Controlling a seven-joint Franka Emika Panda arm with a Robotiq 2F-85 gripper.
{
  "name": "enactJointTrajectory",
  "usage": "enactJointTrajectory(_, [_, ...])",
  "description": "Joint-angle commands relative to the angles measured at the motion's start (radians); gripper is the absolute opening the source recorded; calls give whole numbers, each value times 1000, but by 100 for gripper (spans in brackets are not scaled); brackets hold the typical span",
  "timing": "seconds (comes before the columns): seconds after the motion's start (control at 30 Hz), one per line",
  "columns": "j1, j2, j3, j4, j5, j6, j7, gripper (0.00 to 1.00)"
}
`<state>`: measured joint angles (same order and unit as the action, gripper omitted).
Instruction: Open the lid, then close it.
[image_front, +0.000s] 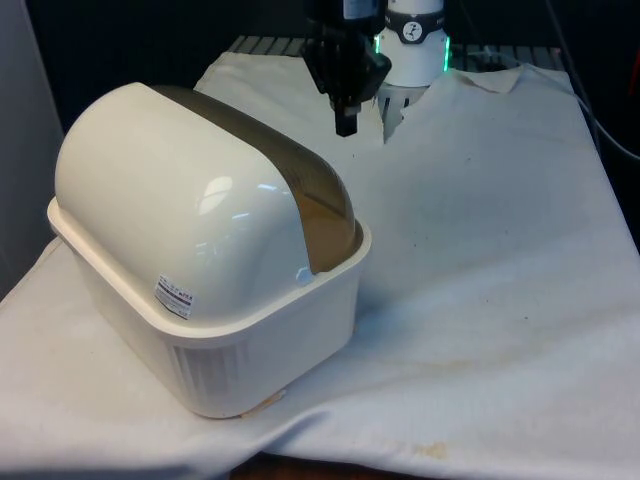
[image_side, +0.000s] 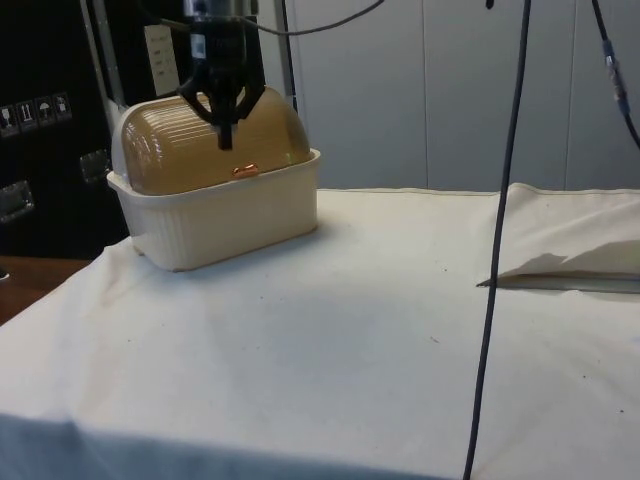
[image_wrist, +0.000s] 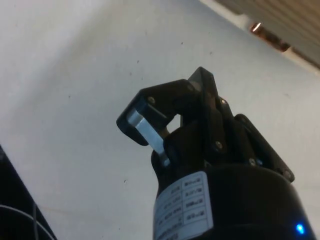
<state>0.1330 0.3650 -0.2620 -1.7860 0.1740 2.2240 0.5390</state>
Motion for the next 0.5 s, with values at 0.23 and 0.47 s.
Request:
enactJointTrajectory(0.23, [3,-46,25,-74,15,18,-5,0])
enactJointTrajectory(0.47, [9,-86,41,-128,4,18,4,0])
